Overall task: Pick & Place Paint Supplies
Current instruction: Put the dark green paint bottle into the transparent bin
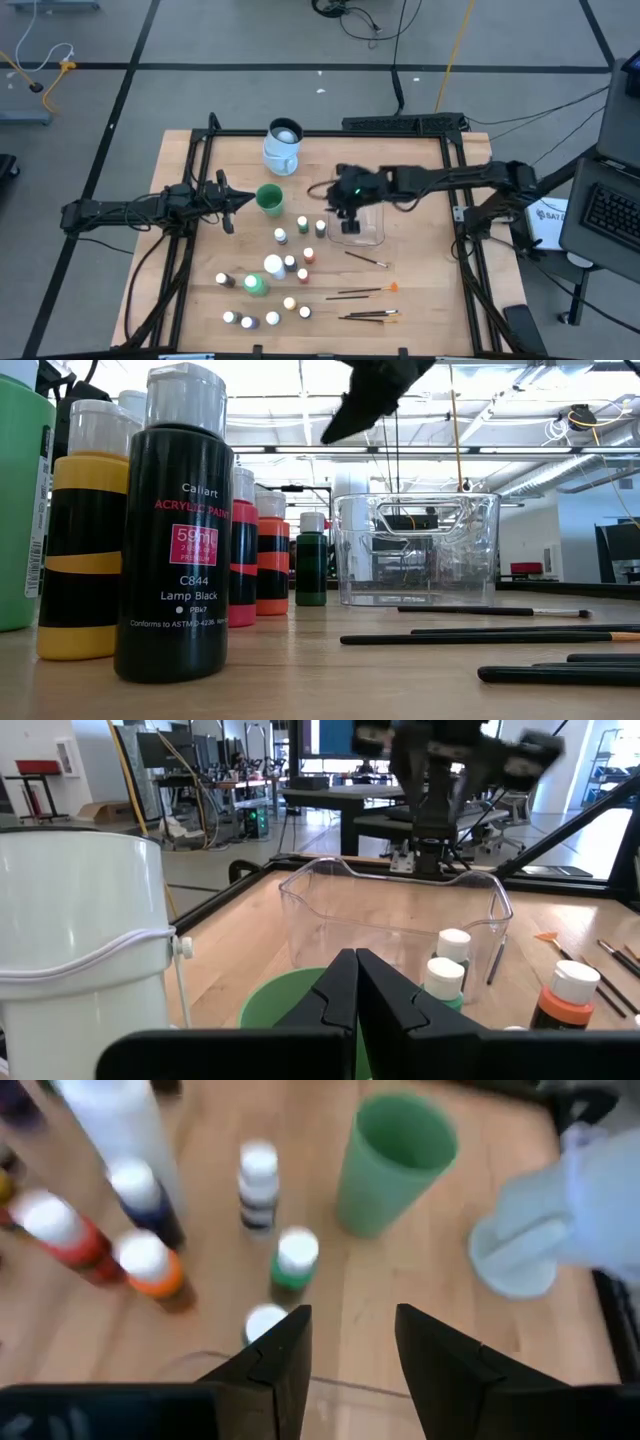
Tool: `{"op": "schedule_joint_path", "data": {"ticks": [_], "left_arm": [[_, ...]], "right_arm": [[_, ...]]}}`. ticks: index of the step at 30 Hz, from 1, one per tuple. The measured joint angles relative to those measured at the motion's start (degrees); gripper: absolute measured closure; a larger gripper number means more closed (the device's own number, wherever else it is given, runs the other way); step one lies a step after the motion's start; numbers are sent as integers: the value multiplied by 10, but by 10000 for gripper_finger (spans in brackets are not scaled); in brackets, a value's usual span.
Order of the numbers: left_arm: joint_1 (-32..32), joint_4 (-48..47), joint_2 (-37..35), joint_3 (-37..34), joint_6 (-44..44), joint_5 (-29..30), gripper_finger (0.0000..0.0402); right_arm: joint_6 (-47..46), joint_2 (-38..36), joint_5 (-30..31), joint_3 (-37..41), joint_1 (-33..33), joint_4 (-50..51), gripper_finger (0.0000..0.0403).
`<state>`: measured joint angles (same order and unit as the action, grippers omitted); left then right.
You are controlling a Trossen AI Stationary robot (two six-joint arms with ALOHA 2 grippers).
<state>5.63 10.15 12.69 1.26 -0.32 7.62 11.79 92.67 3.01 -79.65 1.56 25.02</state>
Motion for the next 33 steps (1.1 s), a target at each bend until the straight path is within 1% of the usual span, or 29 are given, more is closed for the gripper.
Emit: {"op": "schedule_joint_path", "data": {"ticks": [2, 9, 13, 17, 22, 26, 33], "left_arm": [[0, 0, 0, 0, 0, 0, 396], [0, 0, 0, 0, 0, 0, 396], [0, 0, 0, 0, 0, 0, 396], [0, 0, 0, 0, 0, 0, 396], [0, 0, 0, 0, 0, 0, 396], [0, 0, 0, 0, 0, 0, 396], [0, 0, 0, 0, 0, 0, 396]], "right_arm": [[10, 24, 16, -1, -13, -2, 261], [14, 82, 14, -4, -48, -48, 258], [10, 104, 16, -3, -55, -91, 236], [-16, 120, 13, -3, -55, -104, 204], [-56, 122, 17, -3, -53, -100, 181], [-90, 123, 16, -3, -53, -97, 179], [-117, 123, 14, -3, -46, -72, 179]]}}
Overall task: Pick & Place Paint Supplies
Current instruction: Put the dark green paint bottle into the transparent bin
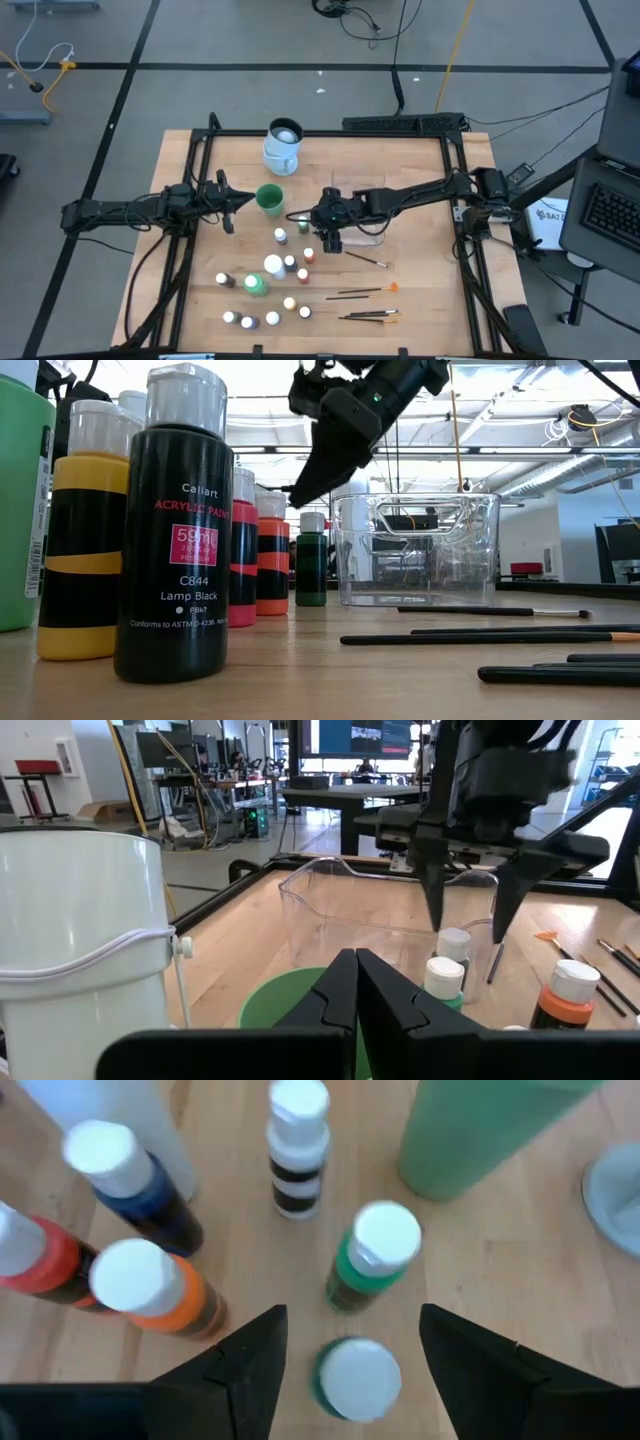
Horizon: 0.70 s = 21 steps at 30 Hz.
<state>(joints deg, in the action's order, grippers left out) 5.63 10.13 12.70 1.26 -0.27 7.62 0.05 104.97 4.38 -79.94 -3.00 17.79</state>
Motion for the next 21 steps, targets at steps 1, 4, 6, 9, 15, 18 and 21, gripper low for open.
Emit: {"op": "schedule_joint_path", "data": {"ticks": [1, 4, 6, 9, 15, 18, 21], "left_arm": [[0, 0, 0, 0, 0, 0, 396], [0, 0, 0, 0, 0, 0, 396], [0, 0, 0, 0, 0, 0, 396], [0, 0, 0, 0, 1, 0, 396], [0, 0, 0, 0, 21, 0, 396], [0, 0, 0, 0, 27, 0, 396], [0, 0, 0, 0, 28, 0, 396]], "right_arm": [[-6, 0, 0, 0, 3, 5, 179], [-17, 0, -1, 0, 10, 16, 179], [-18, 0, -1, 0, 12, 20, 179], [-21, 0, -1, 0, 12, 20, 179], [-26, 0, -2, 0, 12, 26, 179], [-26, 0, -2, 0, 12, 26, 179], [-30, 0, -9, 0, 12, 29, 179]]}}
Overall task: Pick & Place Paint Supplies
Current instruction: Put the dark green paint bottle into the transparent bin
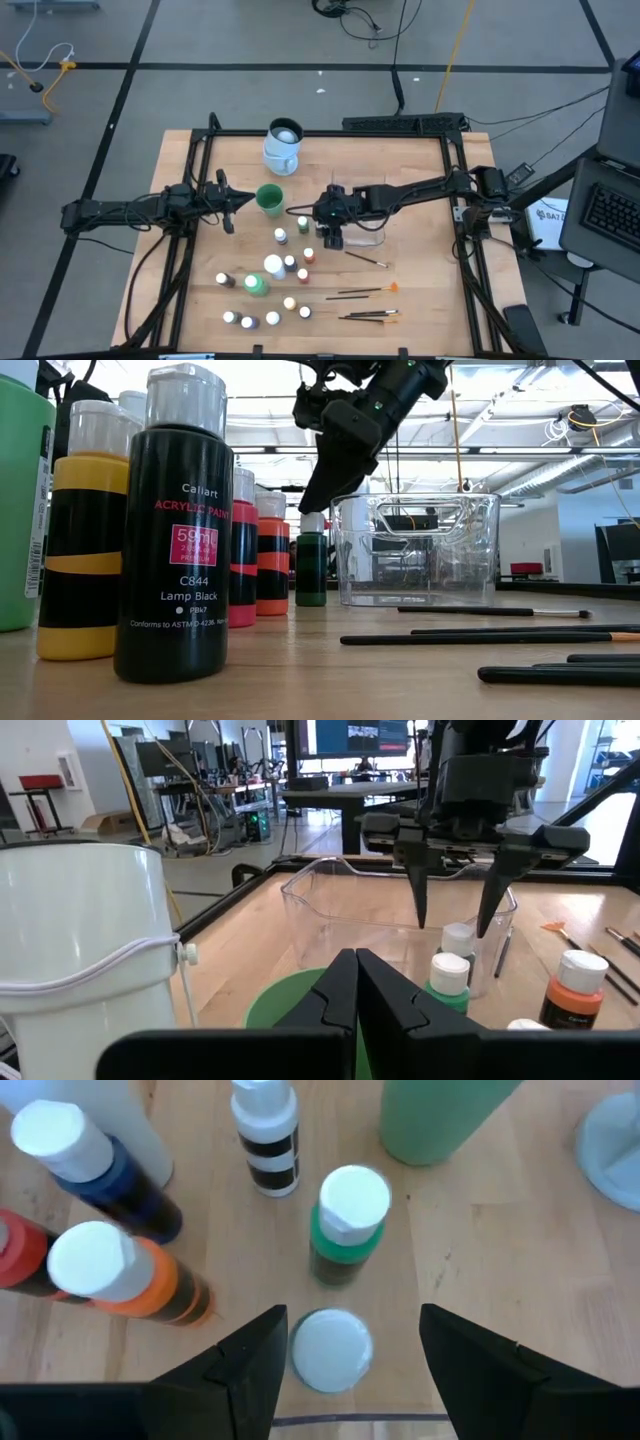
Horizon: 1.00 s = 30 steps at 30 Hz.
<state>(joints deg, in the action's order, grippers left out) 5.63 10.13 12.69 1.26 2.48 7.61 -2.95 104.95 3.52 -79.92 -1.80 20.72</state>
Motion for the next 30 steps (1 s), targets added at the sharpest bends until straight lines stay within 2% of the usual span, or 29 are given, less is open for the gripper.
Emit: {"op": "schedule_joint_path", "data": {"ticks": [2, 13, 22, 30], "left_arm": [[0, 0, 0, 0, 0, 0, 396], [0, 0, 0, 0, 0, 0, 396], [0, 0, 0, 0, 0, 0, 396], [0, 4, 1, 0, 0, 0, 396]], "right_arm": [[-8, 0, -22, 0, 1, 11, 179], [-9, 0, -17, 0, 1, 16, 179], [-7, 49, -38, 0, 2, -20, 179], [6, 35, -16, 1, 2, -21, 179]]}}
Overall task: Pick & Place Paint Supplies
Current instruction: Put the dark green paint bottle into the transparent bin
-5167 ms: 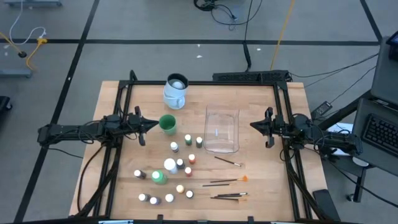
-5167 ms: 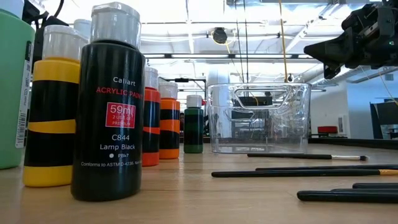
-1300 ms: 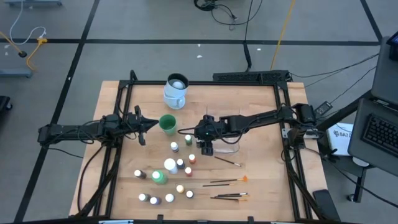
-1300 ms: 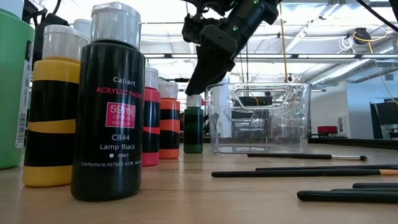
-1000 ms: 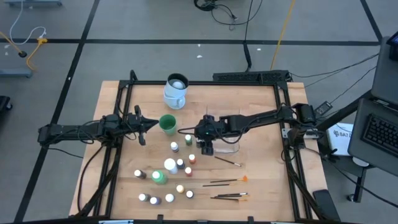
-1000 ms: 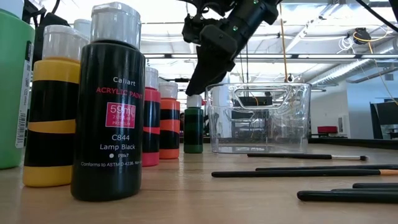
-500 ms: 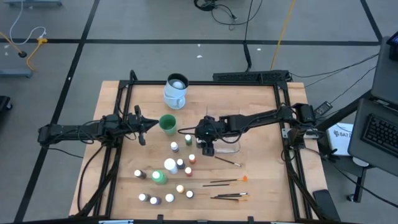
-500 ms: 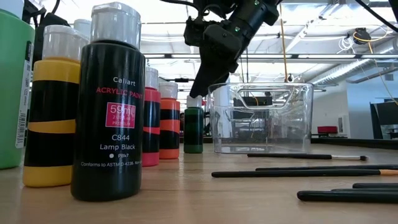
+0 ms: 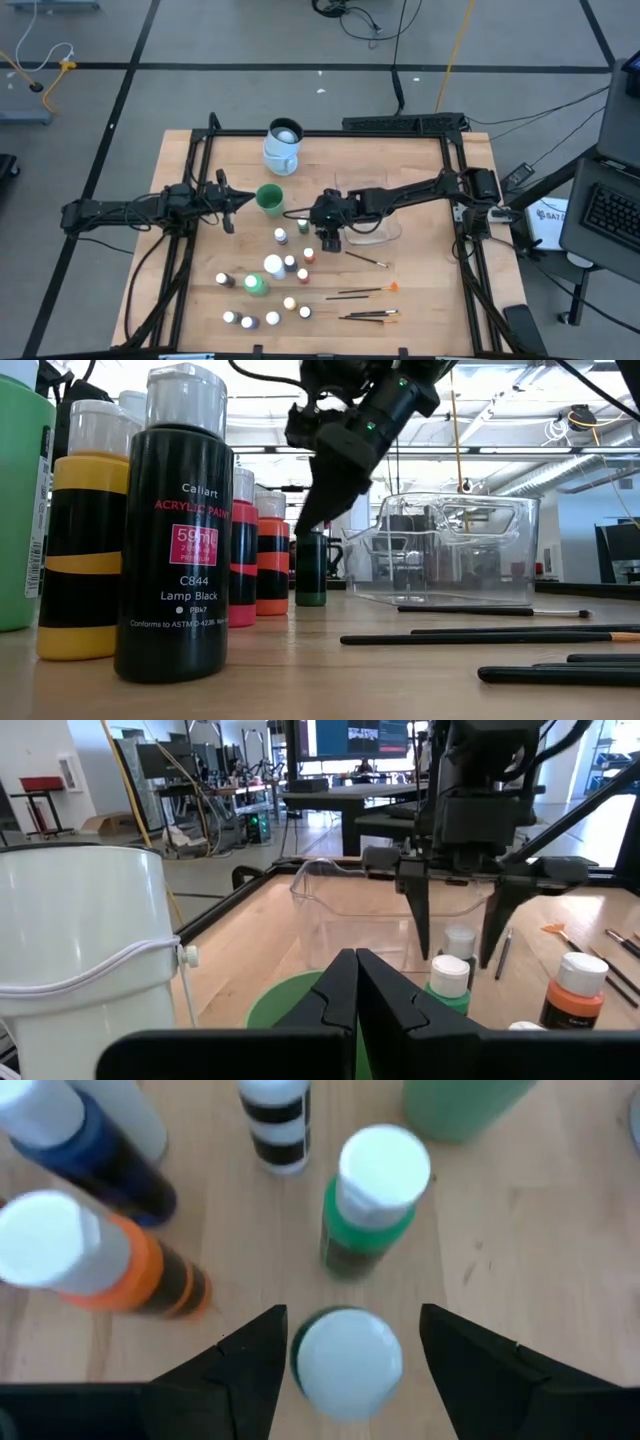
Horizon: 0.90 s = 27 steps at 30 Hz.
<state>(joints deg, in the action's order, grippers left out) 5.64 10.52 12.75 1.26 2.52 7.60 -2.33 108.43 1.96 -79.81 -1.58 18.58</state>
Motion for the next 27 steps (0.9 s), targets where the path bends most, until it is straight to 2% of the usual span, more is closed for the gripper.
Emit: {"op": "schedule_joint_path", "data": {"ticks": [13, 23, 27], "left_arm": [[0, 1, 0, 0, 0, 0, 396], [0, 1, 0, 0, 0, 0, 396], [0, 1, 0, 0, 0, 0, 396]], "right_arm": [[0, -4, -5, -1, -4, 11, 219], [12, -4, -5, -1, -5, -3, 292], [28, -20, -3, -1, -5, -2, 292]]}}
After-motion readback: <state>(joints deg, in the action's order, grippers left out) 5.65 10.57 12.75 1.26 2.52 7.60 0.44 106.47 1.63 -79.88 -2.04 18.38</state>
